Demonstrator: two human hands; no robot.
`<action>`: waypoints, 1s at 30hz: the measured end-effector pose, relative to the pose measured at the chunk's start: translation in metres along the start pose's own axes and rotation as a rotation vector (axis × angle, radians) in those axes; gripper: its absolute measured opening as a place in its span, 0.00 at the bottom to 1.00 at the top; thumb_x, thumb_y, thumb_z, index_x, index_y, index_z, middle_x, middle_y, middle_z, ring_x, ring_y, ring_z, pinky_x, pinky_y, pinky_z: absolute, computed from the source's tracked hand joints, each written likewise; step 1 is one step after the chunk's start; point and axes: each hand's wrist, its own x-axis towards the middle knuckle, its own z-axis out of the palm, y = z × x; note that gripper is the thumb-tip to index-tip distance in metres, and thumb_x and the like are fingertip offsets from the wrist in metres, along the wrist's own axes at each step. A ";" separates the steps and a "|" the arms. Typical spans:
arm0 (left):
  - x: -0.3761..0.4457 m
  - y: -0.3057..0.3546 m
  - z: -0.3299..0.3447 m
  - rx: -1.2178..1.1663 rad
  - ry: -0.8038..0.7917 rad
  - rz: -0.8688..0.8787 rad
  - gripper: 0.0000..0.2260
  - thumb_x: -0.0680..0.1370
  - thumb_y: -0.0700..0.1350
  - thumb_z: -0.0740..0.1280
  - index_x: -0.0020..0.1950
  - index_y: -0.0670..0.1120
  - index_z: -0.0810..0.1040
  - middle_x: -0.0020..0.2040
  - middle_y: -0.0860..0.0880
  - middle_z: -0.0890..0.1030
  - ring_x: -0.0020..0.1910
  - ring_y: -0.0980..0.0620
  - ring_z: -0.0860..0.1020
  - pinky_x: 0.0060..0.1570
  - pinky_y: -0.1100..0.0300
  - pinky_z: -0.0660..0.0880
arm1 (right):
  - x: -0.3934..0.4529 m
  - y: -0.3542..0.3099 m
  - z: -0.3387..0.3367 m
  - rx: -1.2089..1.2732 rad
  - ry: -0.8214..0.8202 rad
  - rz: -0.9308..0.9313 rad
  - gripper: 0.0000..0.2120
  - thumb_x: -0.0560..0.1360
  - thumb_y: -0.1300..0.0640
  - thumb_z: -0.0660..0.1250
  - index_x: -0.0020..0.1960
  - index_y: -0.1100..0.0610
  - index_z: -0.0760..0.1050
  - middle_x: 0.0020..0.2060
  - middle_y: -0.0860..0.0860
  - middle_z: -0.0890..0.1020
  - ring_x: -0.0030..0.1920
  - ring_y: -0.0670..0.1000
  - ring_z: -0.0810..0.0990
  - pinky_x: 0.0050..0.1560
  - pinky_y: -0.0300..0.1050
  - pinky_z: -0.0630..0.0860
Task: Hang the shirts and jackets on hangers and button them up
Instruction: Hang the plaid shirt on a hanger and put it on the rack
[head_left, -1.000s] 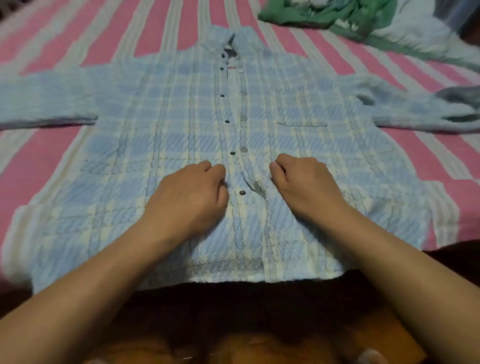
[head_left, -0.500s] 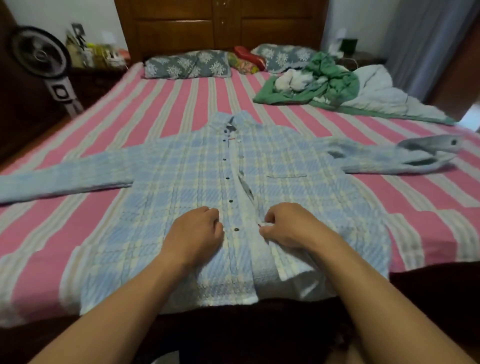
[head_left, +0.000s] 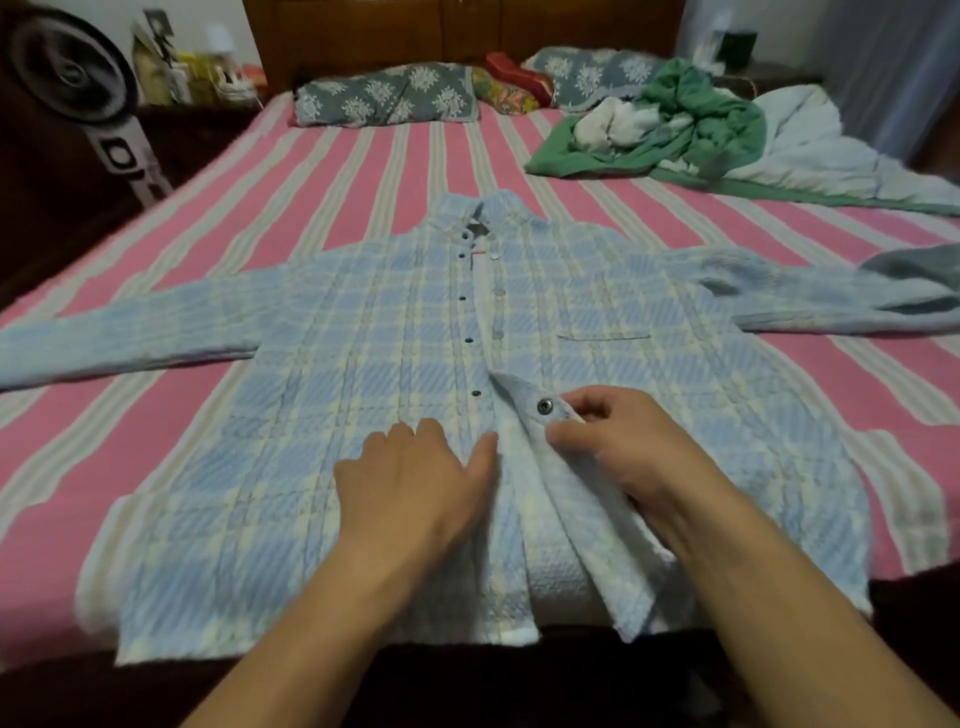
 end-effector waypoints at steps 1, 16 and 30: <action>-0.002 0.005 0.000 0.058 -0.019 0.013 0.34 0.78 0.72 0.49 0.66 0.48 0.73 0.64 0.45 0.76 0.64 0.41 0.73 0.59 0.42 0.69 | -0.002 0.000 -0.001 0.020 0.030 -0.014 0.02 0.76 0.61 0.72 0.45 0.57 0.83 0.35 0.52 0.86 0.35 0.51 0.85 0.35 0.45 0.80; 0.004 -0.035 -0.037 -0.350 -0.099 0.073 0.15 0.76 0.53 0.73 0.45 0.45 0.71 0.40 0.48 0.76 0.36 0.49 0.73 0.33 0.54 0.65 | -0.010 0.016 0.021 -0.154 0.190 -0.155 0.07 0.79 0.54 0.69 0.43 0.53 0.80 0.34 0.47 0.81 0.35 0.46 0.78 0.37 0.43 0.72; -0.014 -0.021 0.002 -0.986 0.012 -0.025 0.05 0.78 0.50 0.71 0.44 0.52 0.85 0.37 0.59 0.85 0.38 0.63 0.81 0.39 0.63 0.74 | -0.021 0.021 0.066 -0.202 0.210 -0.229 0.04 0.76 0.52 0.72 0.47 0.47 0.86 0.41 0.38 0.85 0.45 0.38 0.82 0.48 0.41 0.77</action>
